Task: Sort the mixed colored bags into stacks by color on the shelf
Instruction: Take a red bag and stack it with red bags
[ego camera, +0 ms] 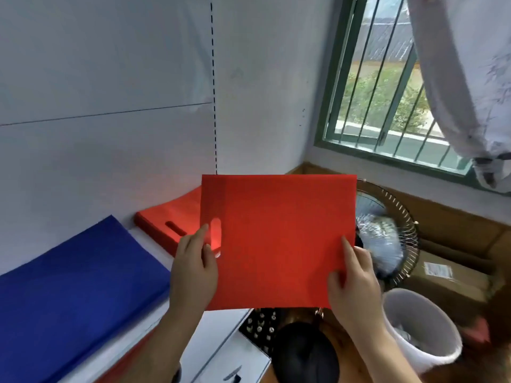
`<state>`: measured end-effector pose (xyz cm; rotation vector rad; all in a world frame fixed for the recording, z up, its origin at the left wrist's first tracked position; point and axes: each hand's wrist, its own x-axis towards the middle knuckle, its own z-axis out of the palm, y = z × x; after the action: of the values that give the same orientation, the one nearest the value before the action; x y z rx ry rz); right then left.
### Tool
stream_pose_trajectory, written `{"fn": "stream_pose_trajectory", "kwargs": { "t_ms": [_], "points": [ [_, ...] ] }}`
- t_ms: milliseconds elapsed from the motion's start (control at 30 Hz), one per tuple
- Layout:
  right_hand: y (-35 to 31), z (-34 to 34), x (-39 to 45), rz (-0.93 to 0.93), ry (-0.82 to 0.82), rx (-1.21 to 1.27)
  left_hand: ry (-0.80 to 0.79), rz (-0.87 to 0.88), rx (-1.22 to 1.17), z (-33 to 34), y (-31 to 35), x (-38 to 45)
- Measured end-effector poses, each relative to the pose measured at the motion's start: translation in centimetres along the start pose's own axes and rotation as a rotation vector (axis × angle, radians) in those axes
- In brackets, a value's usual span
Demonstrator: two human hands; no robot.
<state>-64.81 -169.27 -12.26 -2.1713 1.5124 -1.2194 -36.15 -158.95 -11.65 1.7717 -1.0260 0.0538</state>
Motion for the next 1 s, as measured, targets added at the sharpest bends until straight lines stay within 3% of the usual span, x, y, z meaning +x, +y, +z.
{"fn": "stream_pose_trajectory", "kwargs": {
  "t_ms": [167,467,700,1000],
  "points": [
    [0.2,6.2,7.8,-0.149,-0.122,0.135,0.116,-0.024,0.130,0.9,-2.0,3.8],
    [-2.1,17.2,20.4,-0.409,-0.399,0.275,0.375,-0.257,0.379,2.3,-4.1,7.7],
    [-3.8,24.2,25.1,-0.561,-0.585,0.205,0.308,-0.462,0.628,3.0,-5.2,9.2],
    [-3.2,28.1,25.1,-0.578,-0.591,0.062,0.183,-0.560,0.831,3.8,-6.0,9.0]
  ]
}}
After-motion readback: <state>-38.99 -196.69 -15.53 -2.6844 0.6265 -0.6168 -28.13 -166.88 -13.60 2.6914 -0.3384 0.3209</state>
